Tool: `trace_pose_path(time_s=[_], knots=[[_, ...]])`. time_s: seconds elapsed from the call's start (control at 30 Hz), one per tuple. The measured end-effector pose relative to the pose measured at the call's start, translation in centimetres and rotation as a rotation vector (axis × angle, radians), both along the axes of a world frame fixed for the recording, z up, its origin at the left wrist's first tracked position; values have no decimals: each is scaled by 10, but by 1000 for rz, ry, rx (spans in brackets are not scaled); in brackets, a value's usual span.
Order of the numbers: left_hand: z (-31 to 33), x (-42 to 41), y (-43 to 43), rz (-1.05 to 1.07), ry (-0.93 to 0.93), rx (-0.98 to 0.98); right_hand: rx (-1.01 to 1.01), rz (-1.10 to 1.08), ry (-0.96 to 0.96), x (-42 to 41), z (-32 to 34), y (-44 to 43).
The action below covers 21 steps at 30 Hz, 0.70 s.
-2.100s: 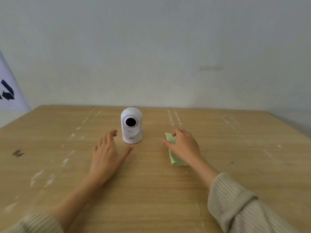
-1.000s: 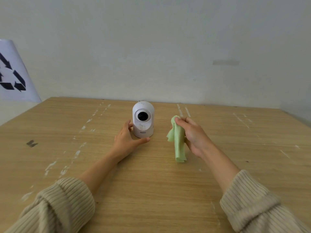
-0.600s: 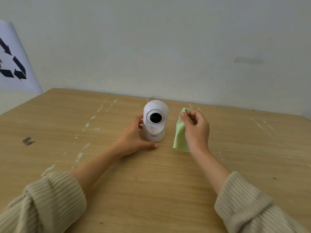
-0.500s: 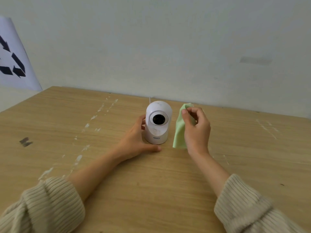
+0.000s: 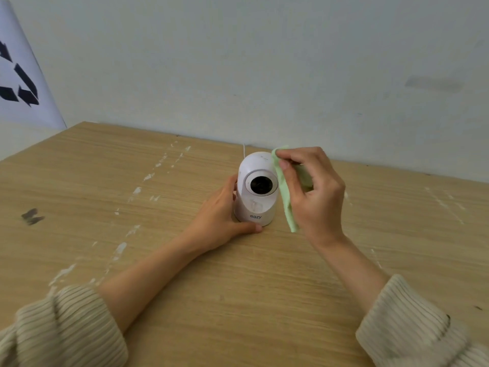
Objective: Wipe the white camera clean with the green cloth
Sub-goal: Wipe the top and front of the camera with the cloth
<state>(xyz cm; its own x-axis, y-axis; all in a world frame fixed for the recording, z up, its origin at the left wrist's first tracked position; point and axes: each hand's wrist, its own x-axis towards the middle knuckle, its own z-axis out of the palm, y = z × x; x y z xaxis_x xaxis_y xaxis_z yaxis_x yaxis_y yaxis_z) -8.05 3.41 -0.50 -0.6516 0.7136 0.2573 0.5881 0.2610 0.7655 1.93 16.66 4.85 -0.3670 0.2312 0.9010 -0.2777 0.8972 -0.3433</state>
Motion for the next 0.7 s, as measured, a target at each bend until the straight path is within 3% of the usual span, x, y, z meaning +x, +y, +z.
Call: trace_pose_path(time_s=[0.1,0.27,0.43,0.53,0.7], knots=[[0,-1,0,-3,-1,-6,100,26,-64,-7,-3,1],[0,0,0,-3,-2,-8,27,108,-174,-10,4,6],[1,1,-1,6,-6,-16,-251,199,-371,-19,22,21],[1,2,-1,2,-10,-13,-398,171,-381,-15,24,35],[1,3,-1,-2,-27,-6,-140,266,-350,-11,29,19]])
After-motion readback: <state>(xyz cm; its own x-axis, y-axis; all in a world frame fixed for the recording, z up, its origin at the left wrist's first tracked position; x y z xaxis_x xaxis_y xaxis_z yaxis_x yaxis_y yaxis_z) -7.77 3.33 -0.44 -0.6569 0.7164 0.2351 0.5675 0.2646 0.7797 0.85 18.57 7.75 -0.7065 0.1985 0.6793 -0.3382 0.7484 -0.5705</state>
